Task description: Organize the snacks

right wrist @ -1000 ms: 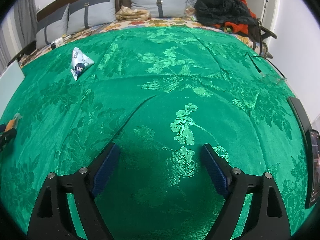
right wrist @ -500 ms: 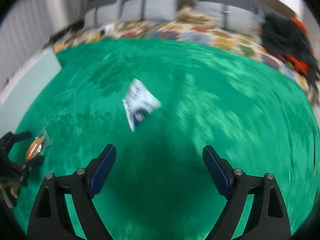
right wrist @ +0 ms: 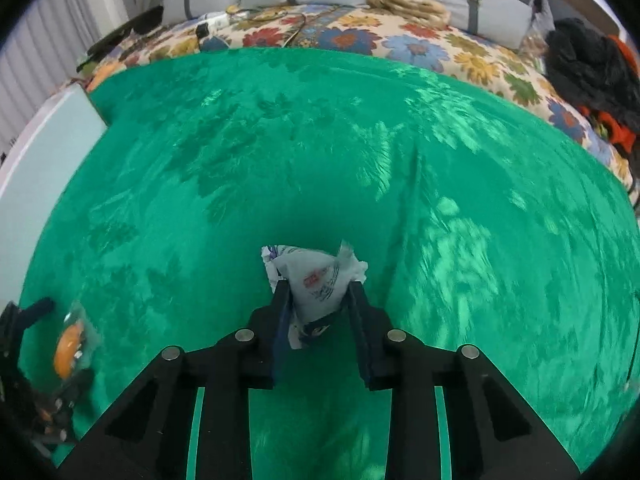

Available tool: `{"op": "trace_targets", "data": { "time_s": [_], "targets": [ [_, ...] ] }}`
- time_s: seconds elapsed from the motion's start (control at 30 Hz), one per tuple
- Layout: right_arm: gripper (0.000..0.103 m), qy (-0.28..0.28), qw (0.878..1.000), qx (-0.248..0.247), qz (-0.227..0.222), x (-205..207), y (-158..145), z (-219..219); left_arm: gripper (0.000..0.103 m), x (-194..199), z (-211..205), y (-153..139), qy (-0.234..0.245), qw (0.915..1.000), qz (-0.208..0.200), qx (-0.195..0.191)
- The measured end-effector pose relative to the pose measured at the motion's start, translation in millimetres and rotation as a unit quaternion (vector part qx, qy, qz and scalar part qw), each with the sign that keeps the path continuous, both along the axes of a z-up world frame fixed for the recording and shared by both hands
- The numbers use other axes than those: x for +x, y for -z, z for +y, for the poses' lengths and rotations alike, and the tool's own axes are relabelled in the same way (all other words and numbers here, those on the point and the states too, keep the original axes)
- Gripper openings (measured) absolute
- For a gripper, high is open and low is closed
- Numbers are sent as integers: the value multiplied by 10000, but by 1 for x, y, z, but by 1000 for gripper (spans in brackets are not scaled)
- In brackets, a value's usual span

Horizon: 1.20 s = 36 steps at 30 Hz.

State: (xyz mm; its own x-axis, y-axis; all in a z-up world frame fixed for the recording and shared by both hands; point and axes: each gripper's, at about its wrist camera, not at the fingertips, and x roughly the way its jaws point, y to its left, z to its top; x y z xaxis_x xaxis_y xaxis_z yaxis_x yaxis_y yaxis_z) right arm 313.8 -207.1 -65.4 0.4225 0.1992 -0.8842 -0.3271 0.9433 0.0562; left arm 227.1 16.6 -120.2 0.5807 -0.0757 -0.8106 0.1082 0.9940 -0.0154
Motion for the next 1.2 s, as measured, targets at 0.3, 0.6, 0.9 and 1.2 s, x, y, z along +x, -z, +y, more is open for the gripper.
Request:
{"op": "trace_targets", "data": {
  "time_s": [0.3, 0.6, 0.9, 1.2],
  "targets": [
    [28, 75, 9948, 1011, -59, -117, -19, -29, 69, -6, -8, -10, 467, 9985, 296, 56],
    [28, 490, 9864, 1558, -163, -183, -25, -45, 13, -38, -4, -44, 404, 9947, 124, -935],
    [28, -283, 9793, 1900, -636, -185, -85, 21, 0, -75, 61, -84, -72, 9824, -64, -1865],
    [28, -1353, 9599, 2275, -923, -196, -150, 120, 0, -132, 165, -166, -807, 9629, -1015, -2365]
  ]
}}
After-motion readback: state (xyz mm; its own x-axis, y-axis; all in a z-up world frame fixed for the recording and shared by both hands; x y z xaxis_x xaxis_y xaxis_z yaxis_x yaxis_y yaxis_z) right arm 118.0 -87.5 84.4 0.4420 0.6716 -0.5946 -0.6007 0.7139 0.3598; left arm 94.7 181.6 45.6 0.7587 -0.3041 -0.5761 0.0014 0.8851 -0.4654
